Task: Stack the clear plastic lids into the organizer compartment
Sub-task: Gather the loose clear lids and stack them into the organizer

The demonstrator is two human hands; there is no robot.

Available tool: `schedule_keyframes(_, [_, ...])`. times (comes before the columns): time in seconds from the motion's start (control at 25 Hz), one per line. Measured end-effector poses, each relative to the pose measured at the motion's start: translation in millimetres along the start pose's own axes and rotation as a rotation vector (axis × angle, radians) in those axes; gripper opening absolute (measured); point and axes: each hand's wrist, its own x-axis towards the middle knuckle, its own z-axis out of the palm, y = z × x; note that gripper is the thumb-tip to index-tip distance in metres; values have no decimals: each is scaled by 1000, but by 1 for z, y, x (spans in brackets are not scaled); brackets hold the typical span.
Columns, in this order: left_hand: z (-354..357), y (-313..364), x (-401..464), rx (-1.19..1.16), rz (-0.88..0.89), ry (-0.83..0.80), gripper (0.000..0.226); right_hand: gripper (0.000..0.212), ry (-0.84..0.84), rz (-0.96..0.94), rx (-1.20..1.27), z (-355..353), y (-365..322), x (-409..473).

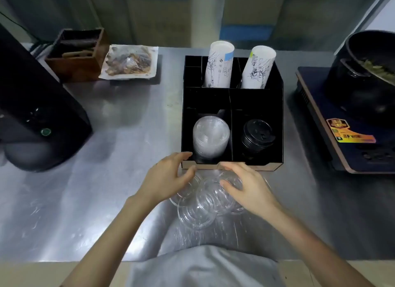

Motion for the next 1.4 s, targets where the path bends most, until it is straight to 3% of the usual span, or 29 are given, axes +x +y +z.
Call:
schedule_keyframes(0.16, [16, -3, -4, -4, 48, -49, 42, 48, -24, 41, -35, 10, 9, -7])
schedule_keyframes(0.32, [35, -14, -9, 9, 68, -145, 52, 52, -48, 13, -70, 17, 19, -11])
schedule_keyframes(0.44, [51, -19, -14, 74, 96, -225, 71, 58, -95, -10, -93, 24, 25, -16])
schedule_keyframes(0.56, [59, -18, -16, 130, 105, -252, 71, 64, -160, -19, -120, 29, 29, -21])
schedule_keyframes(0.76, [63, -17, -19, 166, 130, -235, 73, 79, -198, -28, -183, 31, 30, -22])
schedule_keyframes(1.2, [51, -17, -20, 78, 149, -214, 81, 75, -187, -65, -70, 17, 23, -24])
schedule_keyframes(1.4, [34, -10, -18, -22, 220, -129, 80, 74, -157, -115, -60, 0, 14, -19])
